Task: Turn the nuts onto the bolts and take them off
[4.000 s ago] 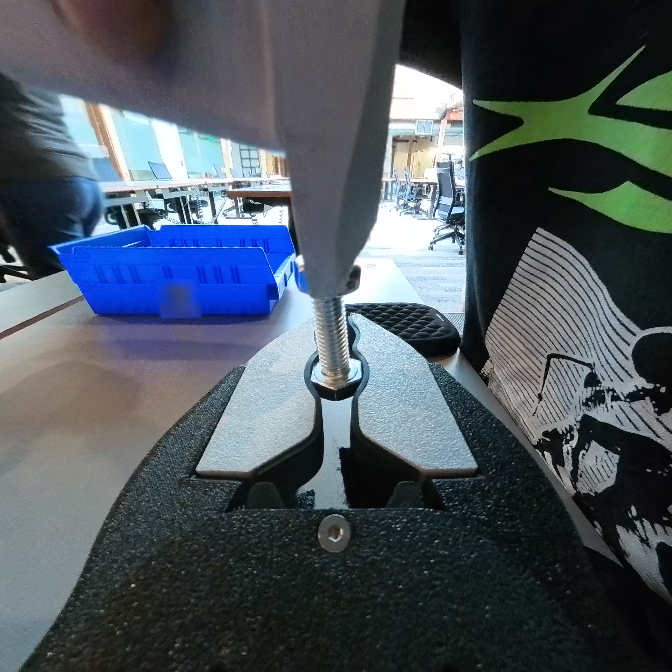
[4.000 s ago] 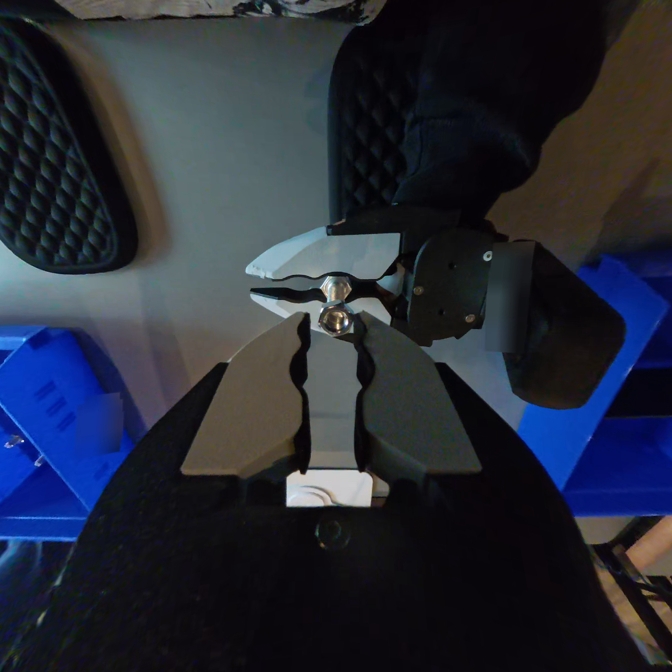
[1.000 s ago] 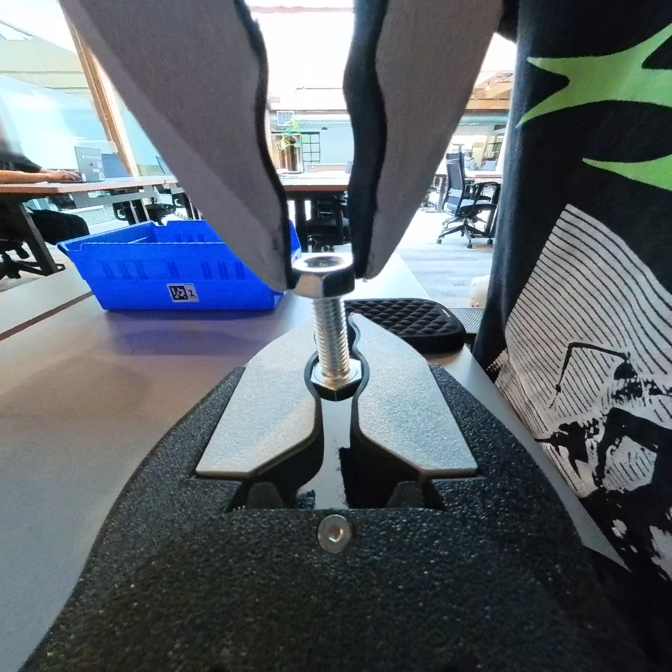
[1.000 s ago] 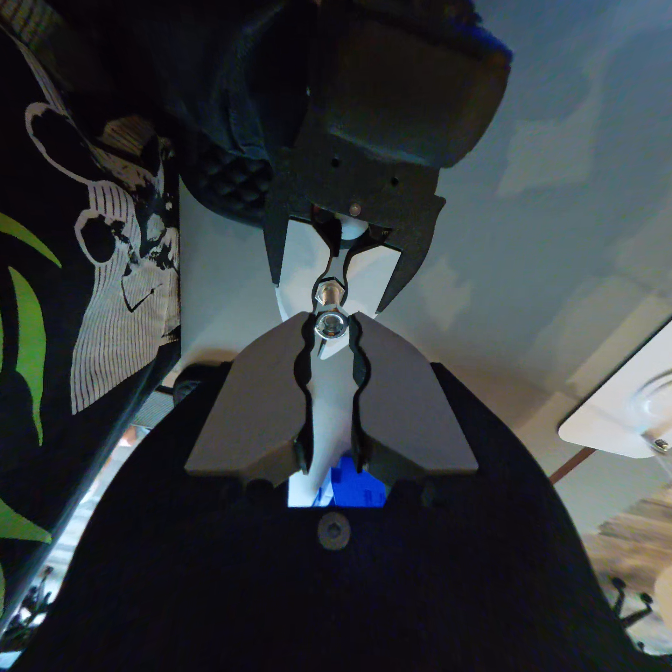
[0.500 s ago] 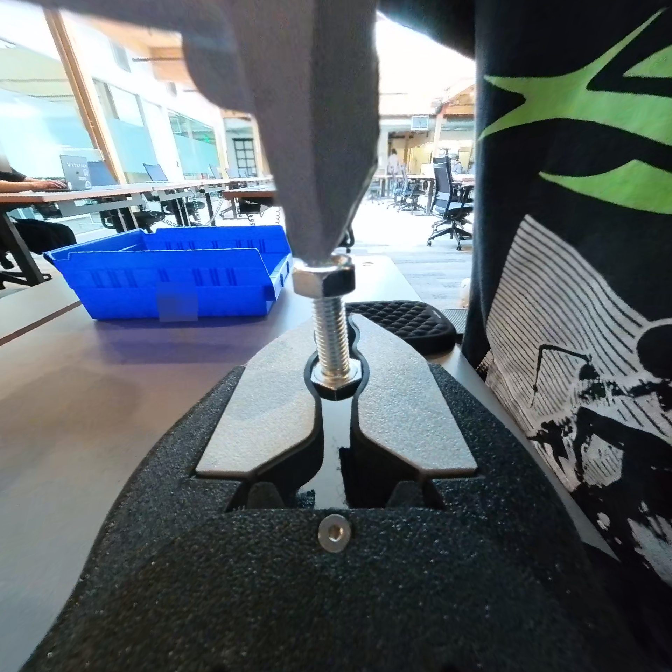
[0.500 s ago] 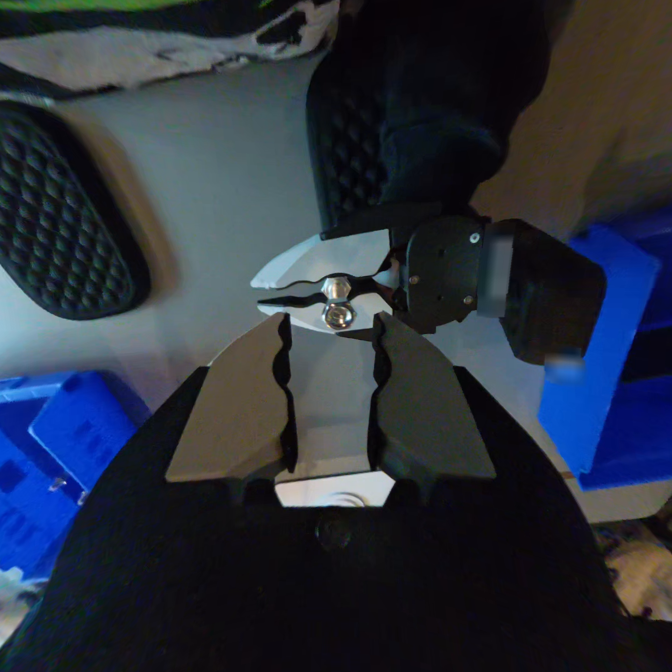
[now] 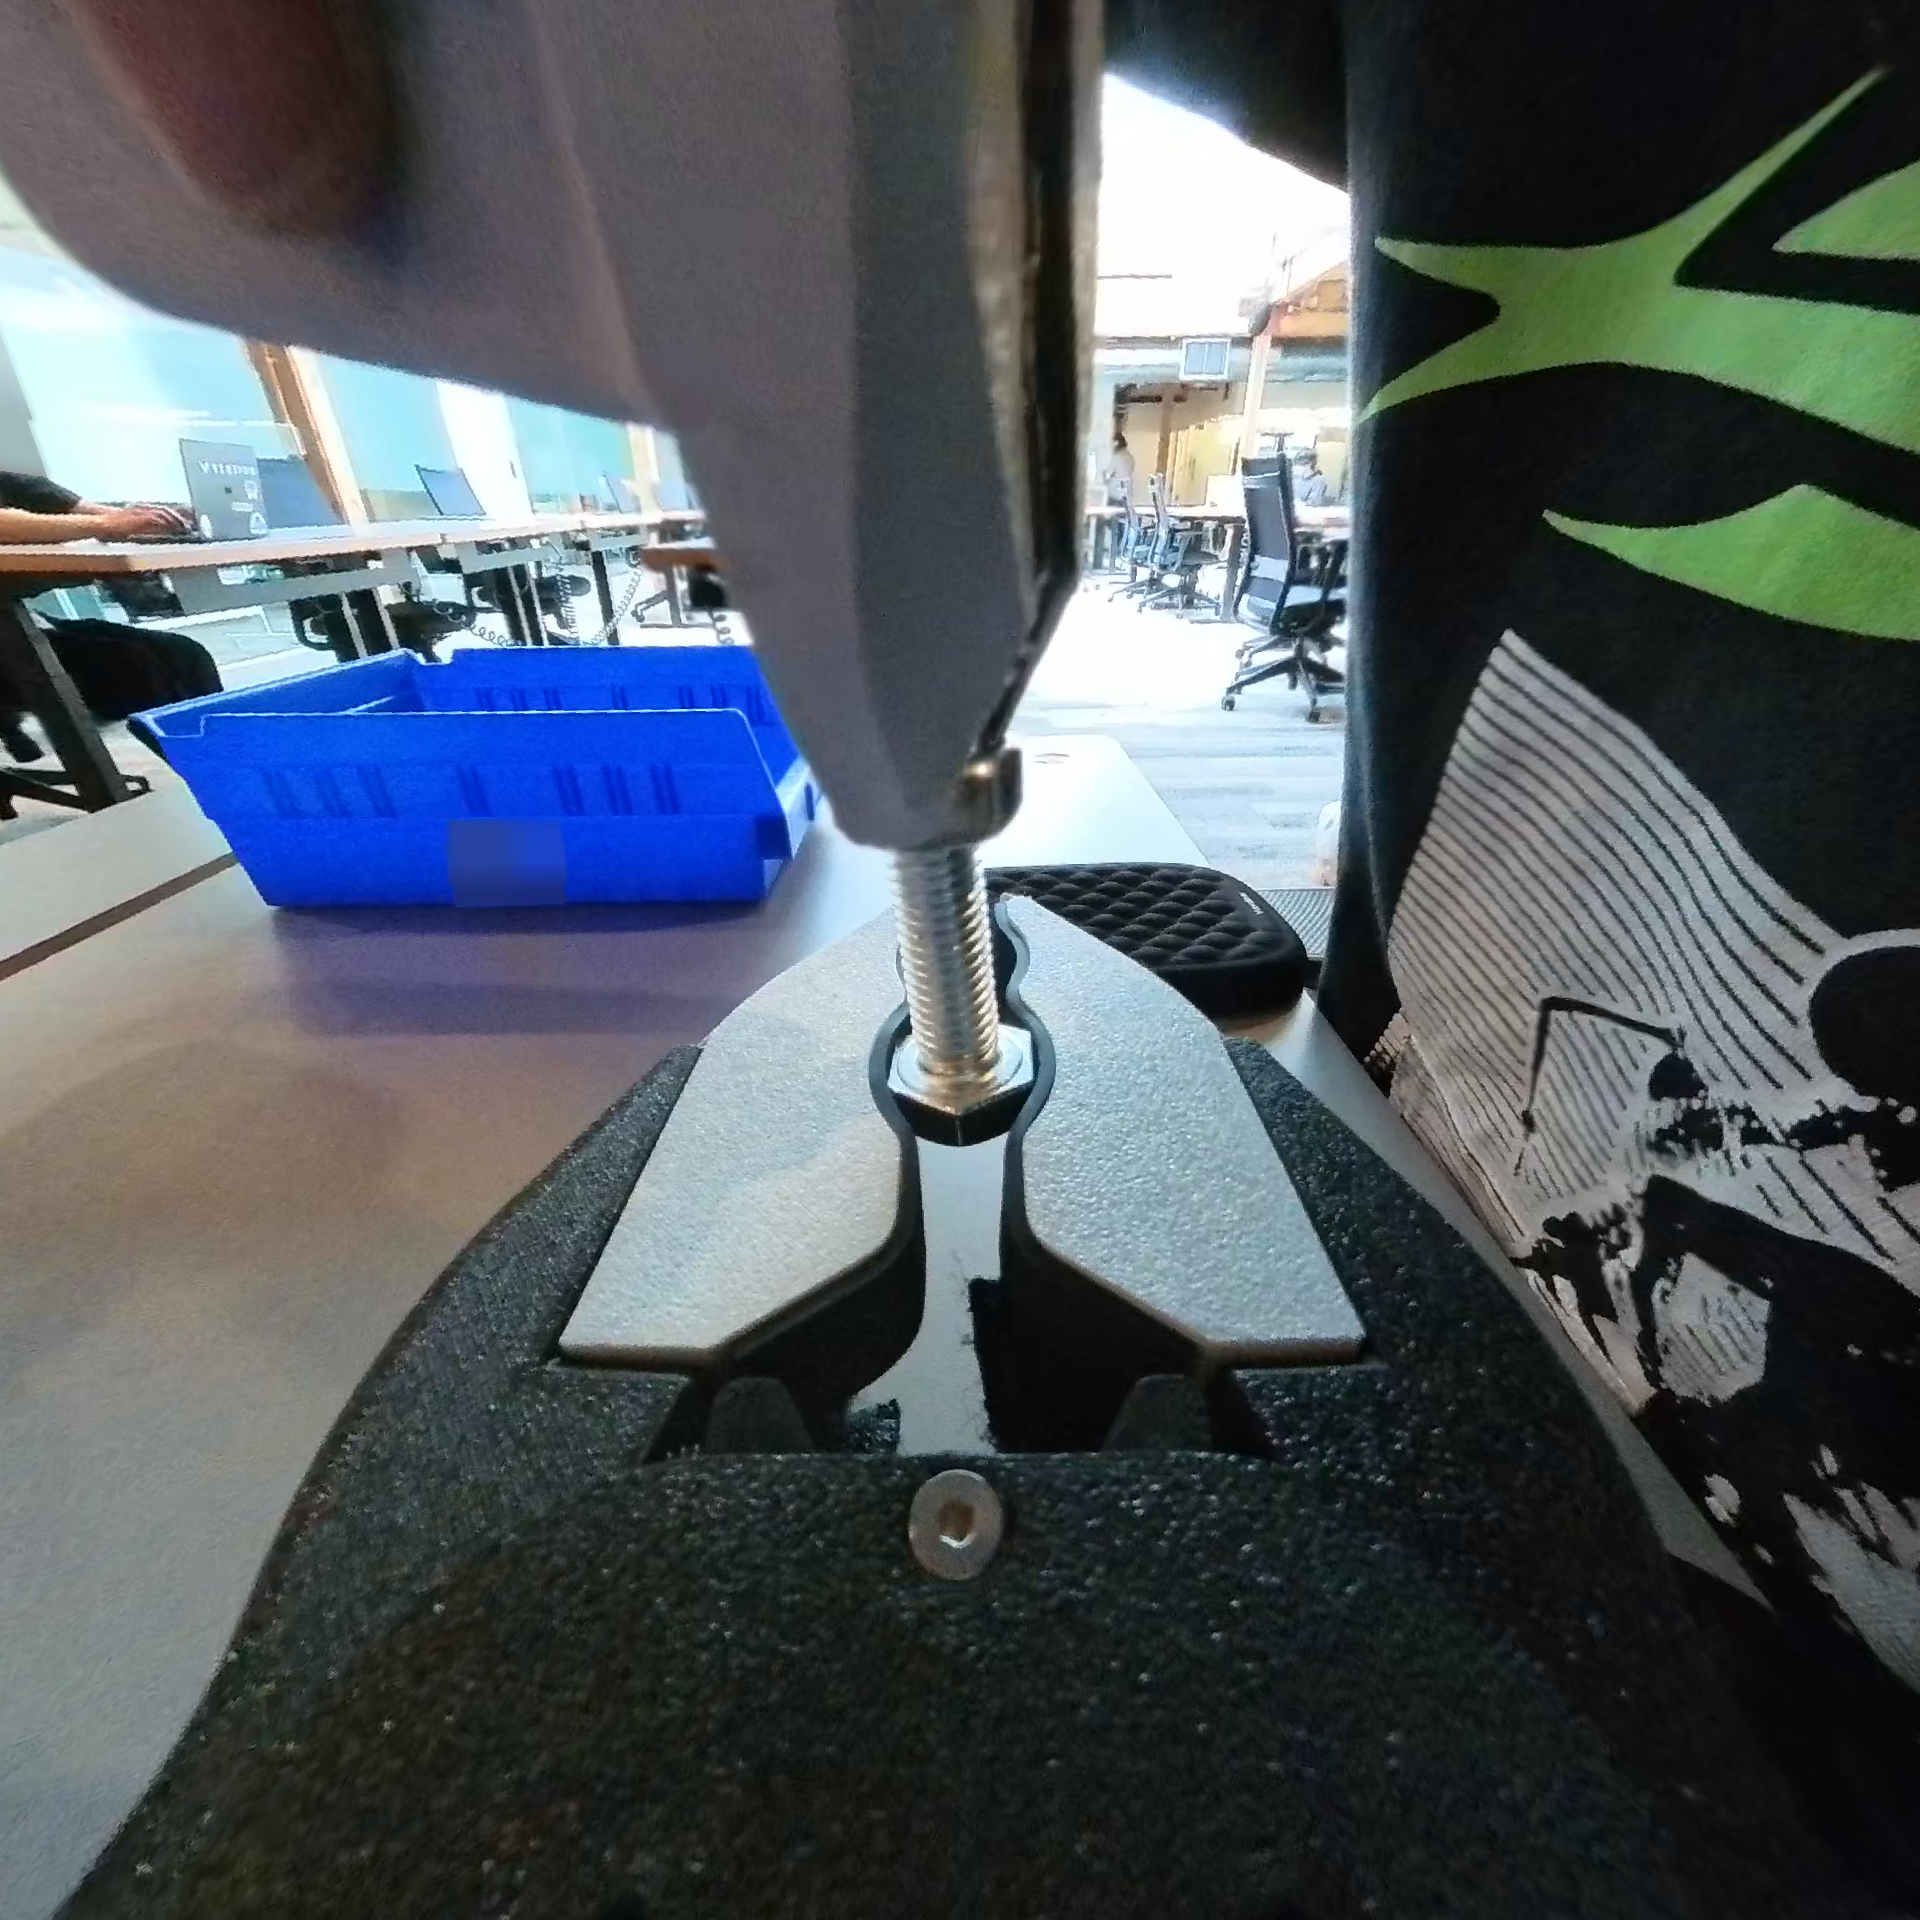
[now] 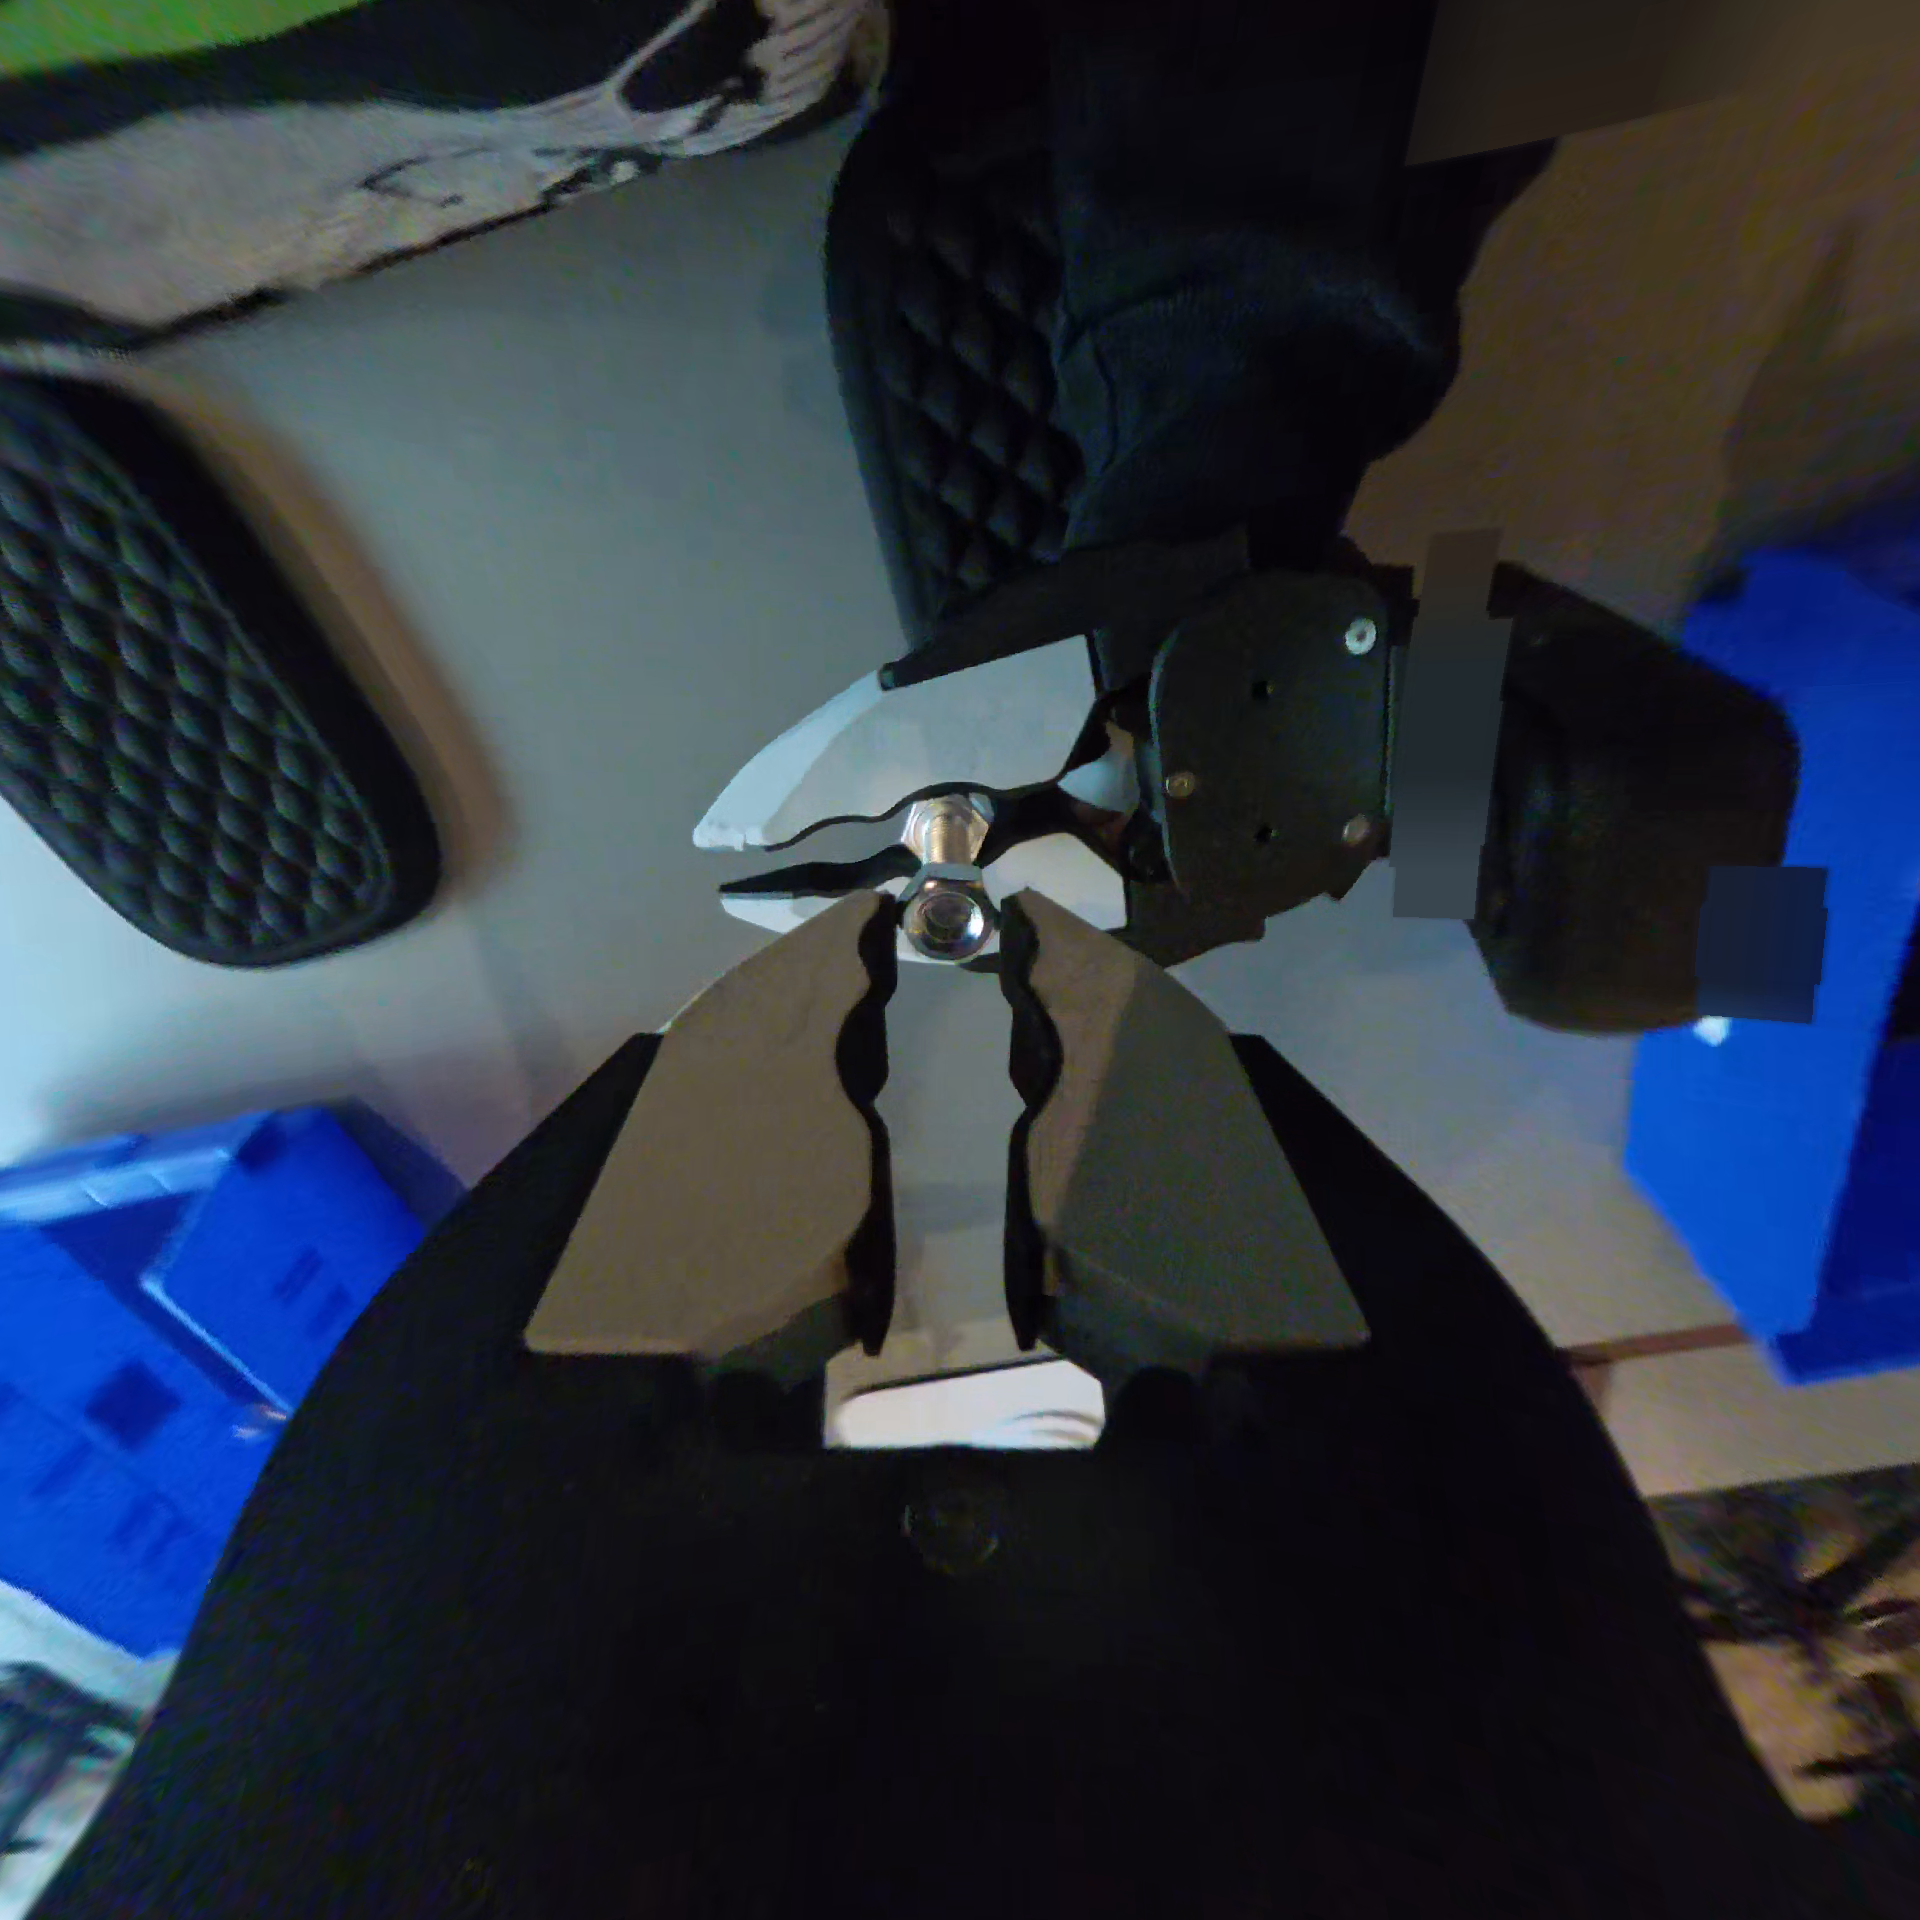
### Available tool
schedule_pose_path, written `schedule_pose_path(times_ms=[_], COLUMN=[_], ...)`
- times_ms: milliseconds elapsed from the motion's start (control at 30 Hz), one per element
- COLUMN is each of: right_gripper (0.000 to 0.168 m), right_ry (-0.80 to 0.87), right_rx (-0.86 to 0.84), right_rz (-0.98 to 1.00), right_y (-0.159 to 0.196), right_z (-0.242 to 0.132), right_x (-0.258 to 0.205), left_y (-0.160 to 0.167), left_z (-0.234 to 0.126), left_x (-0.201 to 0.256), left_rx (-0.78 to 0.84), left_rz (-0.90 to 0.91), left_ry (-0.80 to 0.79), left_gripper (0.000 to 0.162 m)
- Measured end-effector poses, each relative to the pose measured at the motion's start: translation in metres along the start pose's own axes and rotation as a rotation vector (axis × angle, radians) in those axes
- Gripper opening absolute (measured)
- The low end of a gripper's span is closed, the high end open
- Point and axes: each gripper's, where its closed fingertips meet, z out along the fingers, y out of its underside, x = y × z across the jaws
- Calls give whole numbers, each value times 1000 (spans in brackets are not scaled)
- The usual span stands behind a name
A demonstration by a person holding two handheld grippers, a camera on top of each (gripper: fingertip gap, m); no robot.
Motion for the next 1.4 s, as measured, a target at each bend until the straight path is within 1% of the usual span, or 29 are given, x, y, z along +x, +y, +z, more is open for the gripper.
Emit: schedule_pose_path(times_ms=[67,133,200,267,333,400,567,633,667,733,867,900,933,1067,1167,1333,1400], right_gripper=[18,18,18,18,18,18,19,41,45,52,46,40,37,33,28,17,17], right_ry=[-3,-4,-2,-6,-4,16,37,51,42,47,78,68,48,-24,-42,-52,-55], right_rx=[-8,-24,-34,-5,40,50,30,34,54,79,11,2,-1,29,0,8,9], right_rz=[174,393,676,947,1087,1113,1072,1018,949,743,98,-8,-66,-150,-199,-201,-176], right_y=[1,1,2,2,2,3,2,1,-3,-7,-5,-4,-4,-7,-4,-6,-7], right_z=[0,0,1,1,1,1,1,-1,-3,-9,-19,-18,-17,-12,-7,-2,-1], right_x=[0,0,0,-2,-2,-1,-1,2,3,4,2,0,0,1,2,0,0], left_y=[0,0,1,2,2,2,1,-2,-3,-3,-2,-2,-2,-2,-2,-2,-1], left_z=[0,0,0,1,1,1,1,-1,-2,-2,-1,0,0,0,0,1,1], left_x=[-1,-1,-2,-2,-2,-2,-2,-2,-2,-2,1,1,2,2,2,3,3], left_rx=[-1,-2,-5,-12,-15,-13,-7,12,20,22,14,13,12,12,11,10,8], left_rz=[-1,0,1,6,10,5,8,1,-2,0,7,9,10,10,10,11,12], left_ry=[-6,-11,-17,-20,-21,-23,-19,-19,-18,-15,3,6,8,13,17,20,20], left_gripper=[10,10,10,10,10,10,10,10,10,10,10,10,10,10,10,10,10])
